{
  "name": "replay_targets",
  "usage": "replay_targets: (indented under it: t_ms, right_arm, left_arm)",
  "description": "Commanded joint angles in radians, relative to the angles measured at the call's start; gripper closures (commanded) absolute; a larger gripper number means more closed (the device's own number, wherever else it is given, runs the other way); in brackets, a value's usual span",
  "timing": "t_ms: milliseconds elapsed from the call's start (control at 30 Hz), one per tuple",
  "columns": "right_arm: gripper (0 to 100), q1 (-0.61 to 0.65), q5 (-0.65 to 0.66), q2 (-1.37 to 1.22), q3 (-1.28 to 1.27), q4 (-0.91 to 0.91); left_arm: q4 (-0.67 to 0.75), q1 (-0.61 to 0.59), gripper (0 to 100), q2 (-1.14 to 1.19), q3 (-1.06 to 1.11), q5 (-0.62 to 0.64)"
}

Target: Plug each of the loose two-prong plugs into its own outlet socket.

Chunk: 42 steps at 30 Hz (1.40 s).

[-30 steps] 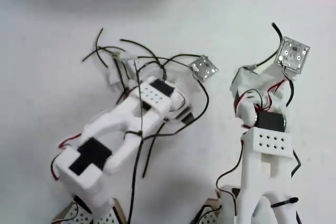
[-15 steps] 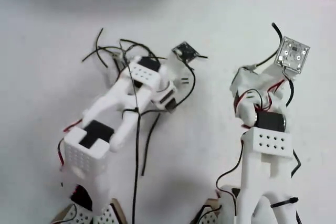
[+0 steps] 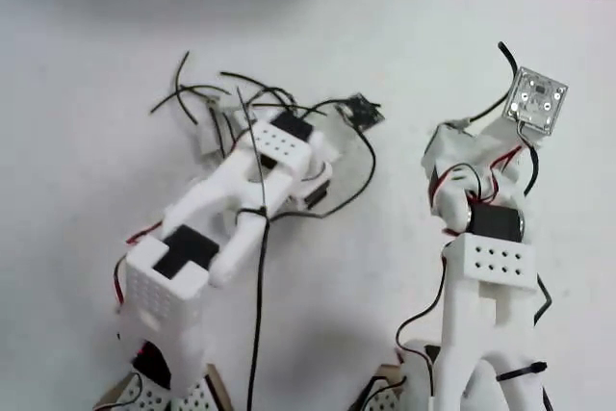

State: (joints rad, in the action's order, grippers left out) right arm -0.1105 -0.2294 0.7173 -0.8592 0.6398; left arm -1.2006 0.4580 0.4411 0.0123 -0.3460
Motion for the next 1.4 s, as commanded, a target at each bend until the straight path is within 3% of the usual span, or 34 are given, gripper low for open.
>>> replay_targets:
  t_ms: [0,300,467,533,767,1033,1167,1367]
  right_arm:
    - [98.1,-0.004,-0.008,0.027,0.031,-0.022]
    - [98.1,-0.004,-0.008,0.025,0.031,-0.019]
    - [98.1,-0.002,-0.006,0.019,0.031,-0.019]
    - [98.1,-0.002,-0.005,0.019,0.031,-0.019]
    - [98.1,0.027,0.0,0.019,0.028,-0.018]
    - [98.1,0.039,0.0,0.019,0.026,-0.016]
    - [98.1,0.041,0.002,0.019,0.026,-0.016]
    - [98.1,0.041,0.002,0.019,0.026,-0.016]
  left_arm:
    - [-0.032,0.068,98,-0.111,0.02,-0.002]
    - [0.157,0.111,96,-0.248,0.261,0.103]
    - [0.164,0.03,74,-0.232,0.282,0.11]
    - [0.169,-0.019,70,-0.237,0.275,0.11]
    - [0.146,-0.147,69,-0.242,0.17,0.101]
    - [-0.092,-0.134,70,-0.237,-0.018,0.037]
    - [-0.058,-0.104,70,-0.234,0.04,0.04]
    - [0.11,-0.101,70,-0.234,0.195,0.04]
